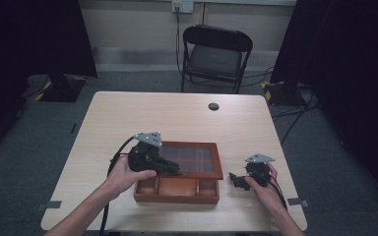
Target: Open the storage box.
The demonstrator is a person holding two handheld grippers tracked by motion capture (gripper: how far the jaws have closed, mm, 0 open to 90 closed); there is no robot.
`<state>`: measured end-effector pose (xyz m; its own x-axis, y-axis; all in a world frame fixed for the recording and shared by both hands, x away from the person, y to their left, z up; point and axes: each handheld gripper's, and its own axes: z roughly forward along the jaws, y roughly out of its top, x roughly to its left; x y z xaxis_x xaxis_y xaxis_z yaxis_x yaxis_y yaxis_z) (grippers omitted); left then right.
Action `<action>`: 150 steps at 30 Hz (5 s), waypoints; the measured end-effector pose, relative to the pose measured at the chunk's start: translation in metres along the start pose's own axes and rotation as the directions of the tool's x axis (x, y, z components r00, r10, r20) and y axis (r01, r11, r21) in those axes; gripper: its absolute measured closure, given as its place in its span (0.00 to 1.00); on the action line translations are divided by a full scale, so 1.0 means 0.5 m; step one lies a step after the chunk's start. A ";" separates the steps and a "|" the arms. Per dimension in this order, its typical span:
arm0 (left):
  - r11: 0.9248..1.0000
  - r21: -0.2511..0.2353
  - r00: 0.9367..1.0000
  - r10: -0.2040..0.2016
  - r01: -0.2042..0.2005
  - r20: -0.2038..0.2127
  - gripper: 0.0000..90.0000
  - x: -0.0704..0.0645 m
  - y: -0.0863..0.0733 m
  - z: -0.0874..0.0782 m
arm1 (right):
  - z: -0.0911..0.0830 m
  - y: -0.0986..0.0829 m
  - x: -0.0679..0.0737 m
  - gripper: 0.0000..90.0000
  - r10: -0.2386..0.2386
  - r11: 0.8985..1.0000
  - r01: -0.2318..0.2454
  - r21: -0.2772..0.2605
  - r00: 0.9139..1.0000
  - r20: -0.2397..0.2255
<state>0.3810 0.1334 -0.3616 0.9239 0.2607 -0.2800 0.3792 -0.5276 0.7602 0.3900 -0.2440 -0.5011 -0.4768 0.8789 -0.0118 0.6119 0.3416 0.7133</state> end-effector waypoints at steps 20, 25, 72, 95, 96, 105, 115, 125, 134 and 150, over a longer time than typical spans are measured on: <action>0.999 0.029 1.000 -0.016 0.016 0.011 0.91 0.009 0.028 -0.006 | 0.000 0.000 0.000 0.02 0.001 1.000 -0.001 0.002 1.000 0.000; 0.999 0.040 1.000 -0.008 0.008 -0.007 0.91 0.010 0.044 -0.015 | 0.000 0.000 0.000 0.02 0.002 1.000 -0.002 0.002 1.000 0.000; 1.000 0.018 0.998 0.027 -0.026 -0.063 0.91 0.023 0.105 -0.035 | 0.001 0.001 0.000 0.01 0.003 1.000 -0.003 0.003 1.000 0.000; 0.999 0.015 0.995 0.040 -0.039 -0.094 0.92 0.035 0.131 -0.049 | 0.001 0.001 0.000 0.01 0.002 1.000 -0.002 0.003 1.000 -0.001; 0.999 0.010 0.994 0.043 -0.042 -0.098 0.92 0.036 0.132 -0.049 | 0.001 0.001 0.000 0.01 0.002 1.000 -0.002 0.003 1.000 -0.001; 0.999 0.003 0.995 0.036 -0.036 -0.094 0.92 0.042 0.136 -0.052 | 0.001 0.001 0.000 0.01 0.002 1.000 -0.002 0.003 1.000 -0.001; 0.999 0.007 0.993 0.041 -0.041 -0.109 0.92 0.044 0.143 -0.054 | 0.001 0.001 0.000 0.01 0.002 1.000 -0.002 0.003 1.000 -0.001; 0.999 -0.003 0.992 0.048 -0.049 -0.119 0.93 0.046 0.149 -0.055 | 0.001 0.001 0.000 0.01 0.002 1.000 -0.002 0.003 1.000 -0.001; 0.999 0.002 0.992 0.046 -0.047 -0.121 0.93 0.047 0.152 -0.054 | 0.001 0.001 0.000 0.01 0.002 1.000 -0.002 0.003 1.000 -0.001; 0.999 0.001 0.991 0.054 -0.055 -0.121 0.94 0.052 0.155 -0.057 | 0.001 0.001 0.000 0.01 0.002 1.000 -0.002 0.003 1.000 -0.001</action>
<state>0.4327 0.1225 -0.2932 0.9303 0.3275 -0.1652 0.3282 -0.5422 0.7735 0.3909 -0.2434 -0.5011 -0.4764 0.8792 -0.0099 0.6149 0.3412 0.7109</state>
